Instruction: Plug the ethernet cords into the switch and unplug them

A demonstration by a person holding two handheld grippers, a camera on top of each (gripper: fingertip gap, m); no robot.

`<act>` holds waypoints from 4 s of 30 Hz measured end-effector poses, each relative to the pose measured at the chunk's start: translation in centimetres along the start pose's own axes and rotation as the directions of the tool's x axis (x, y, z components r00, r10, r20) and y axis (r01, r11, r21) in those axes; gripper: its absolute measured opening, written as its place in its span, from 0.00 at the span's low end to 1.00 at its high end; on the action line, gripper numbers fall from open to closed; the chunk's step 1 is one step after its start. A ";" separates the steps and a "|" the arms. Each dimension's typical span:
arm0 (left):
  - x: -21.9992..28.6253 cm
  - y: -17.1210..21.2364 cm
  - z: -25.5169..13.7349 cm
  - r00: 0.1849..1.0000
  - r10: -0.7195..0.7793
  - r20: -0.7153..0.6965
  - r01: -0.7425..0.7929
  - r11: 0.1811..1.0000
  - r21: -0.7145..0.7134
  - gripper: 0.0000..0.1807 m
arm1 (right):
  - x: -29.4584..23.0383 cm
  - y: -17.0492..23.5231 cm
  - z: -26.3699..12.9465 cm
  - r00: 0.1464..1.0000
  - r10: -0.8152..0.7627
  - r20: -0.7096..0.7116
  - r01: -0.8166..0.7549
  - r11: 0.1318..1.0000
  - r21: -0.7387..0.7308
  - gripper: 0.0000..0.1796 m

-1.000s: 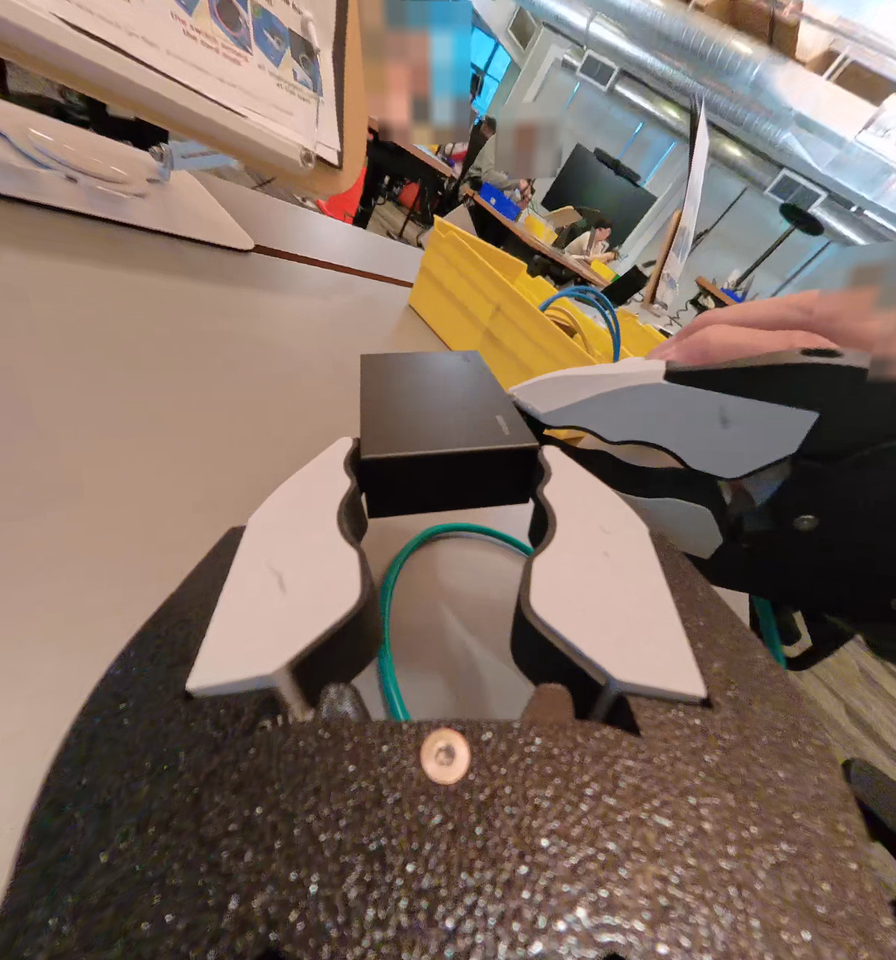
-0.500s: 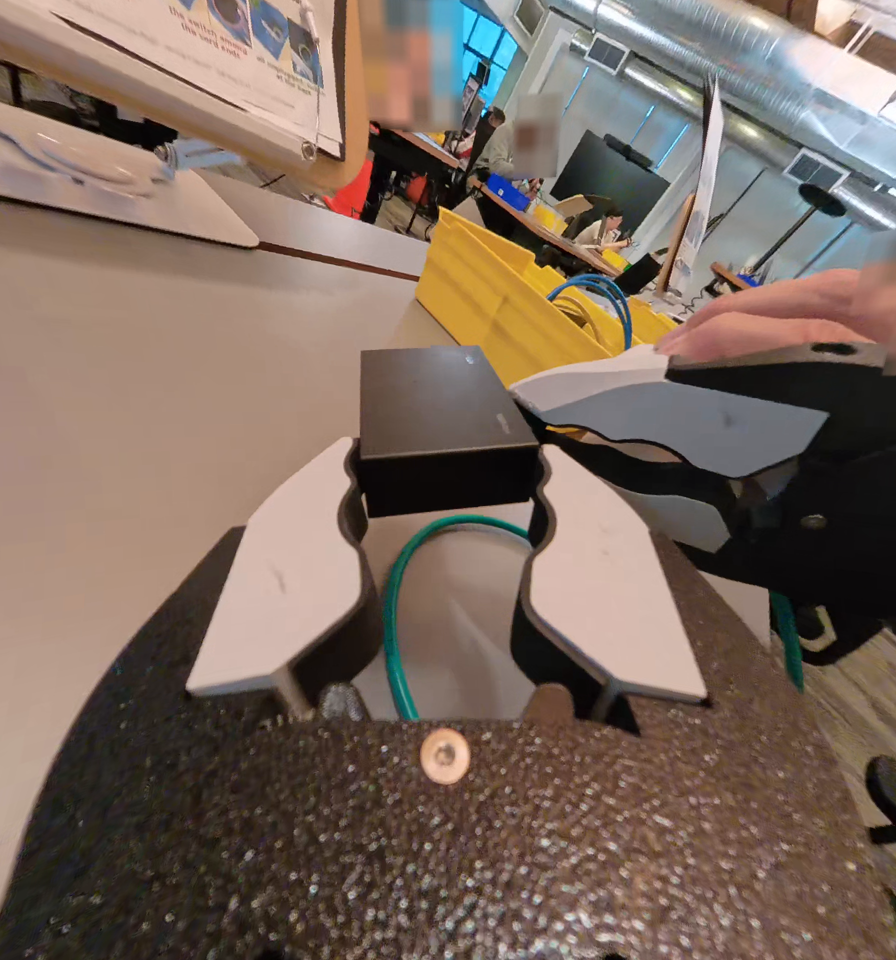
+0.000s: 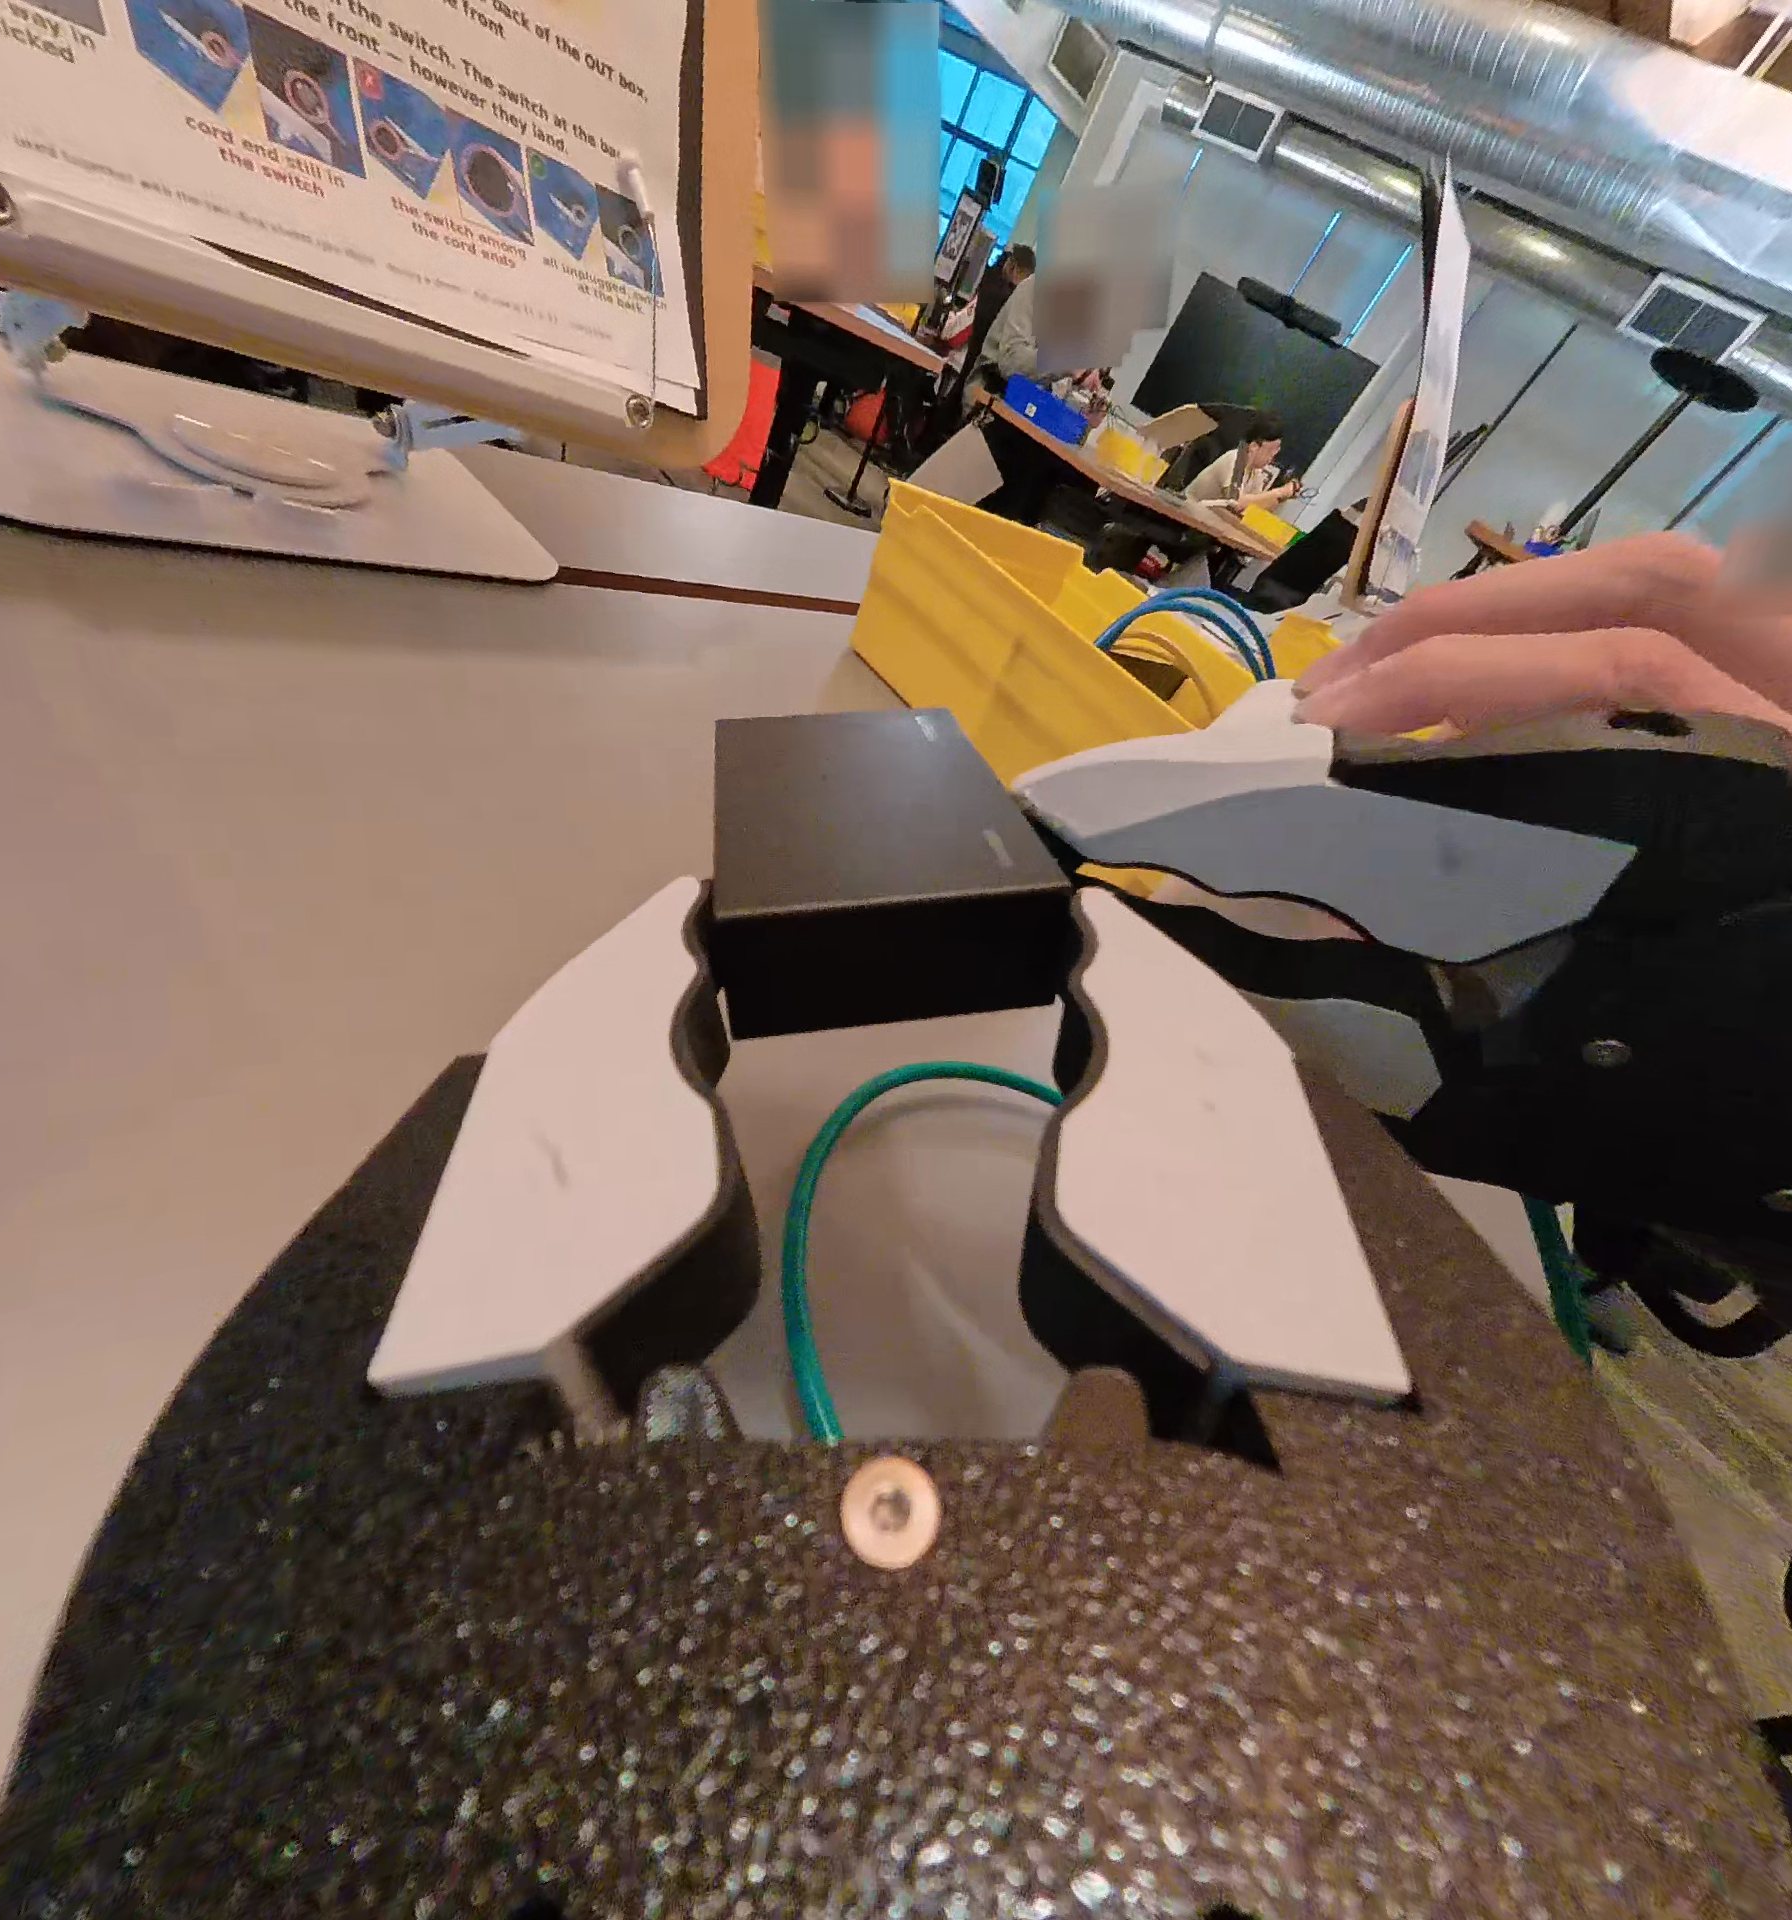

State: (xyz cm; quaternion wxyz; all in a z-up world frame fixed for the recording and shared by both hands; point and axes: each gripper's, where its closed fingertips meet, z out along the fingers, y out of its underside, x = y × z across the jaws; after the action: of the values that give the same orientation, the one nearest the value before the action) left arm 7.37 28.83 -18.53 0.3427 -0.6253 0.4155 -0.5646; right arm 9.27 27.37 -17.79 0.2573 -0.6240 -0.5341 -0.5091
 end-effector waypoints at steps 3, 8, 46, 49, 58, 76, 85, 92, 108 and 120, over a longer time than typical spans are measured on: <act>0.0 0.1 0.0 1.000 0.005 0.010 -0.005 1.000 -0.015 0.34 | -0.2 -0.1 0.0 1.000 0.019 0.003 -0.019 1.000 0.011 0.08; 0.0 -0.1 -0.1 1.000 0.014 0.017 -0.014 1.000 -0.016 0.34 | -0.1 -0.3 -0.1 0.995 0.095 0.019 -0.096 0.995 0.030 0.08; -1.9 0.7 0.2 0.998 -0.064 0.019 0.065 0.998 -0.023 0.34 | -0.4 -0.4 1.6 0.988 0.145 0.056 -0.145 0.989 -0.019 0.08; -2.1 0.9 0.3 0.996 -0.087 0.017 0.088 0.996 -0.024 0.34 | -0.7 -0.2 1.7 0.987 0.147 0.066 -0.146 0.989 -0.026 0.08; -2.4 0.5 0.3 0.992 0.085 0.096 -0.084 0.996 -0.007 0.34 | -0.8 -0.2 2.0 0.991 0.108 0.080 -0.106 0.994 -0.032 0.08; -2.5 0.5 0.5 0.995 0.064 0.082 -0.065 0.998 0.009 0.34 | -1.5 -0.6 2.2 0.956 0.232 0.180 -0.231 0.973 -0.026 0.08; -1.7 -2.1 -1.0 0.981 0.176 0.085 -0.181 0.981 0.064 0.34 | 1.3 0.3 0.5 0.690 0.722 0.039 -0.723 0.688 0.063 0.12; 1.8 -3.2 -1.6 0.931 0.359 -0.061 -0.344 0.921 0.183 0.34 | 1.4 0.1 -2.3 0.529 0.831 0.173 -0.841 0.487 0.236 0.06; 8.5 1.0 -3.0 0.680 0.369 -0.634 -0.509 0.859 -0.046 0.70 | -1.6 -0.2 -10.8 0.798 0.465 0.383 -0.602 0.629 0.492 0.06; 9.7 4.3 -1.3 0.596 0.446 -0.668 -0.669 0.735 -0.105 0.72 | -0.5 0.8 -10.7 0.856 0.412 0.312 -0.517 0.684 0.515 0.06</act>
State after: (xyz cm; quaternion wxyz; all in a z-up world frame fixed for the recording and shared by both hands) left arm 5.68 18.28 -18.16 0.2382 -0.2963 0.7710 -0.5109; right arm 6.21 17.72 -14.30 0.5096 -0.6709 -0.5068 -0.1829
